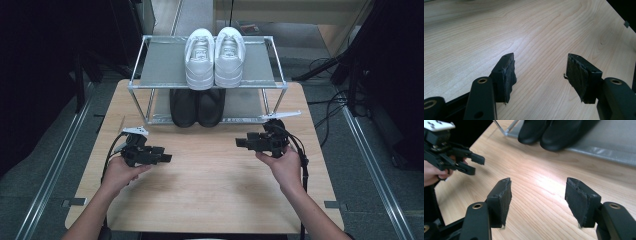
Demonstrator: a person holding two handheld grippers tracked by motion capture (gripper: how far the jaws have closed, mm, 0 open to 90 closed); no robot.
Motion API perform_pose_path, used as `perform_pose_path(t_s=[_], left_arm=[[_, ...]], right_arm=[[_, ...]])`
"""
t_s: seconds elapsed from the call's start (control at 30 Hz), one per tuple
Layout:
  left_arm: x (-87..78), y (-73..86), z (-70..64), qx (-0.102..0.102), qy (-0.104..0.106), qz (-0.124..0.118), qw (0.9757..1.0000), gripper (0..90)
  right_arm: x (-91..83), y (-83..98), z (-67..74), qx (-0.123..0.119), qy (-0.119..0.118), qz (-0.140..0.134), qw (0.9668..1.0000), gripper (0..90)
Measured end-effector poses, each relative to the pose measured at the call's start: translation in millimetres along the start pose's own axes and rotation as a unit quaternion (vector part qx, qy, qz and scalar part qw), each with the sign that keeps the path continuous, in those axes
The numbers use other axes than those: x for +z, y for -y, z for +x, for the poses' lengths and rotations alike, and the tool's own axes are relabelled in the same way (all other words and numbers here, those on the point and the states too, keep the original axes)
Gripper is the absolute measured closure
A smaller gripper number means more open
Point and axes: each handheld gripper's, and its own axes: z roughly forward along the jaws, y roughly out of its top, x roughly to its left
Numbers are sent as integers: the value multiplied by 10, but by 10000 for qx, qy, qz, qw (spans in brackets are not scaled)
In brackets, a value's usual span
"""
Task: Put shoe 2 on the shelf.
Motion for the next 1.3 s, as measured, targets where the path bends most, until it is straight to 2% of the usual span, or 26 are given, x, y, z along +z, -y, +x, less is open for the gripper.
perform_pose_path(t_s=[0.17, 0.27, 0.43, 0.5, 0.6, 0.83, 1.2, 1.3], left_arm=[[11, 3, -6, 16, 6, 19, 10000, 398], [15, 3, -8, 30, -23, 38, 10000, 396], [25, 5, -21, 47, -14, 56, 10000, 391], [30, 3, -28, 53, 7, 57, 10000, 389], [38, 1, -38, 59, 44, 69, 9999, 386], [49, -5, -55, 33, 75, 43, 10000, 375], [67, -9, -69, 34, 69, 71, 9999, 366], [73, -9, -72, -23, 50, 81, 10000, 359]], right_arm=[[58, 170, -91, 55, -19, 12, 10000, 392], [75, 241, -140, -61, 101, 14, 9999, 392], [149, 366, -289, 275, -118, 19, 9996, 393], [191, 404, -311, 238, -93, 97, 9996, 400], [227, 426, -304, 152, -57, 186, 9997, 400], [321, 451, -225, -14, -161, 219, 9996, 402], [354, 465, -221, -9, -193, 297, 9994, 402], [354, 466, -224, 3, -200, 294, 9994, 400]])
